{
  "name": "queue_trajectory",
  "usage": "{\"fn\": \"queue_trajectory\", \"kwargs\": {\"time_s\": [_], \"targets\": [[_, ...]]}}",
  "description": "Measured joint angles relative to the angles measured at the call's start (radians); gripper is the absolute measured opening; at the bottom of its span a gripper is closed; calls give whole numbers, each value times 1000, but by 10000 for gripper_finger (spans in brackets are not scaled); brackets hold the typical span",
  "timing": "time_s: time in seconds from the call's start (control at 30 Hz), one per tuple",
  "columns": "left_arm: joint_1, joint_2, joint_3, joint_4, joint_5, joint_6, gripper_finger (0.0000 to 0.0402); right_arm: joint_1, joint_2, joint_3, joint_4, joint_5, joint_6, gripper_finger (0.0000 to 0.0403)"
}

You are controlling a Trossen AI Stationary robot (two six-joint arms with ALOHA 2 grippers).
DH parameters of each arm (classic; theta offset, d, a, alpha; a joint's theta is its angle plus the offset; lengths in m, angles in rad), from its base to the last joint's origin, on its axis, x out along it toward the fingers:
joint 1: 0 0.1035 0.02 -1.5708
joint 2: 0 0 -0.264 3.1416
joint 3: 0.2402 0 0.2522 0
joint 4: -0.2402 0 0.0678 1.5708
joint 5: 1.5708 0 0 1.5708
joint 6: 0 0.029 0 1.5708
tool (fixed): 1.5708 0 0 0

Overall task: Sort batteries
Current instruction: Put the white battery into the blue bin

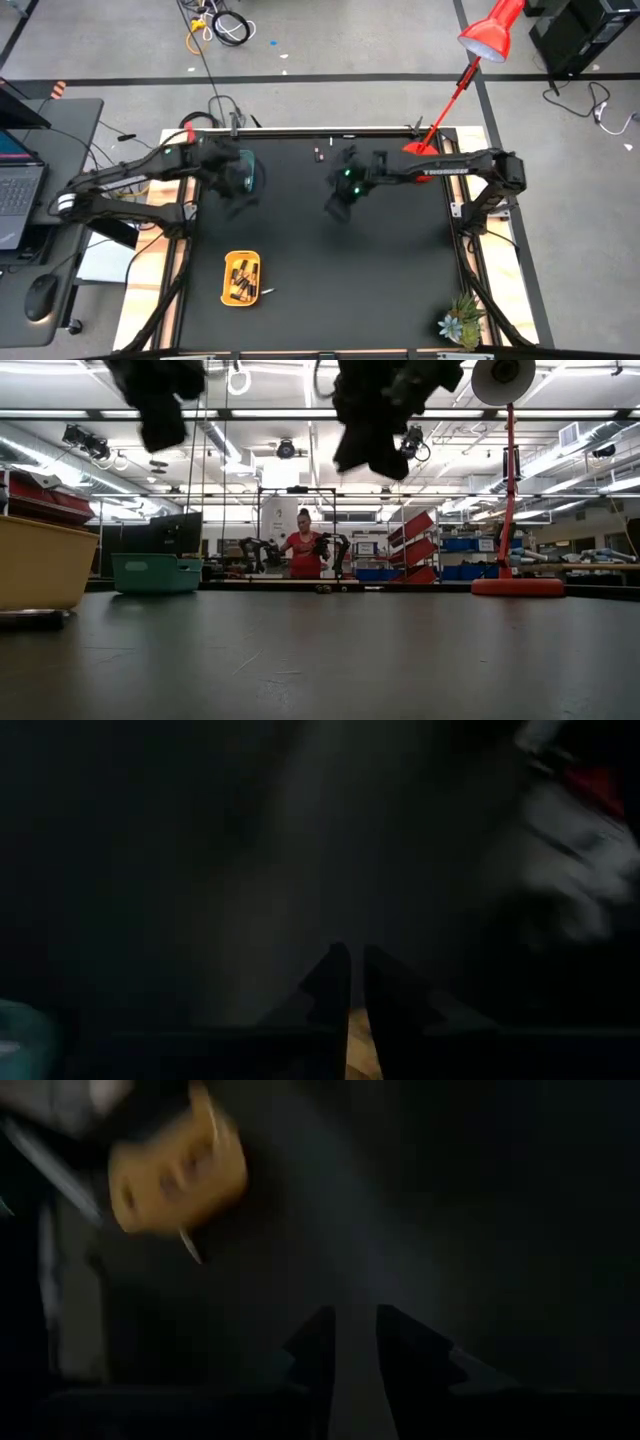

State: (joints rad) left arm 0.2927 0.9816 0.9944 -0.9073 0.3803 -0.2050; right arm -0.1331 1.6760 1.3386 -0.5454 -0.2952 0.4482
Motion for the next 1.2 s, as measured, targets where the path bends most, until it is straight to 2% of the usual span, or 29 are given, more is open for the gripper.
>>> {"fn": "queue_trajectory", "kwargs": {"time_s": [0.1,0.2,0.27,0.4,0.57,0.77,0.87,1.03,1.2], "targets": [[-157,-36,0,-17,14,-127,43,45,33,-1,-34,-40,-77,90],[-347,-60,9,8,-48,-241,44,105,49,-1,-18,-80,-64,96],[-478,-59,1,52,-61,-304,44,181,71,1,-1,-95,-122,99],[-759,-6,-63,256,-72,-432,44,329,127,-1,-11,-46,-117,104],[-996,186,-101,554,-207,-555,44,357,164,1,56,42,-82,104],[-1065,520,-76,739,-238,-662,44,351,190,0,61,103,-55,107],[-1066,657,-37,742,-264,-690,44,353,190,1,73,147,-54,106],[-1067,782,58,655,-364,-715,45,366,187,1,100,153,-11,110],[-1067,831,110,592,-424,-710,47,387,187,0,139,160,72,112]]}}
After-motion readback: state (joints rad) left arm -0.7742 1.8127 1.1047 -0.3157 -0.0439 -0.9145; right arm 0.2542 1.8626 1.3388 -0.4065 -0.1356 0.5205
